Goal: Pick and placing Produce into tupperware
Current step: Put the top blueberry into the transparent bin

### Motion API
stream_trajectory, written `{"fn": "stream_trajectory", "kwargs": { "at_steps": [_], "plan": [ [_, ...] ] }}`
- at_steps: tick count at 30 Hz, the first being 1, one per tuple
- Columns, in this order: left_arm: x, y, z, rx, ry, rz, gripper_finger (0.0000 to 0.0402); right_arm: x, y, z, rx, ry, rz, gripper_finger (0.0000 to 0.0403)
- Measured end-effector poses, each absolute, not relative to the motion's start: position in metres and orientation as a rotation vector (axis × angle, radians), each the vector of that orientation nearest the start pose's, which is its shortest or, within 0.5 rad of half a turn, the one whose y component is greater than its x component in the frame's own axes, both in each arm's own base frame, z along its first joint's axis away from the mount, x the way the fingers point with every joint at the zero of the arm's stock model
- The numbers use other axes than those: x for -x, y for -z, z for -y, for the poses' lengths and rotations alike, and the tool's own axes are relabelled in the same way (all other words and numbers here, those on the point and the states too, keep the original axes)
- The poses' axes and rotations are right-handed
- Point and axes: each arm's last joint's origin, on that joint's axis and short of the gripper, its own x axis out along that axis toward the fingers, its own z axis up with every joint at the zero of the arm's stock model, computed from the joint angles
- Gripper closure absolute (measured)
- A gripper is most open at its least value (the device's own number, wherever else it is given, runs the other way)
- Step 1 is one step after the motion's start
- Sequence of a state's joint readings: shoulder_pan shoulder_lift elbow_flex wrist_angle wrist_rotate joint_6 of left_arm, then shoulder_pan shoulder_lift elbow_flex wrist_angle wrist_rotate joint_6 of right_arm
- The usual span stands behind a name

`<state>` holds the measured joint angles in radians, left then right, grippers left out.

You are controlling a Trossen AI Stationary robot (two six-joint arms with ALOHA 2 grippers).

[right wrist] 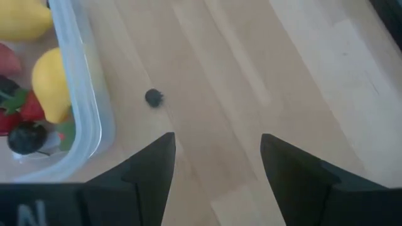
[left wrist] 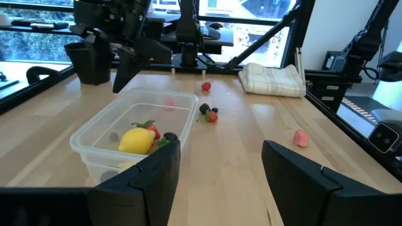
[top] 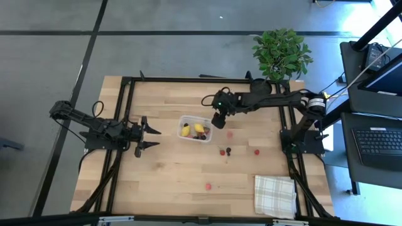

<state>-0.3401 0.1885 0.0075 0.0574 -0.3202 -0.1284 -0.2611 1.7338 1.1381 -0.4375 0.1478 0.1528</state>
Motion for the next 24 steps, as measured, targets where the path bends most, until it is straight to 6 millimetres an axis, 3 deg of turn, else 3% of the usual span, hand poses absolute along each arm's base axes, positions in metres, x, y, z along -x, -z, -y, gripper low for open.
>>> {"fn": "stream_trajectory", "kwargs": {
  "at_steps": [9,24],
  "plan": [
    [-0.104,-0.156,0.027,0.088,0.012,-0.118,0.0184,-0.338,-0.193,0.092,-0.192,0.444,-0.996,0.0166],
    [-0.104,-0.156,0.027,0.088,0.012,-0.118,0.0184,-0.347,-0.196,0.066,-0.176,0.337,-0.958,0.0167]
  ]
}}
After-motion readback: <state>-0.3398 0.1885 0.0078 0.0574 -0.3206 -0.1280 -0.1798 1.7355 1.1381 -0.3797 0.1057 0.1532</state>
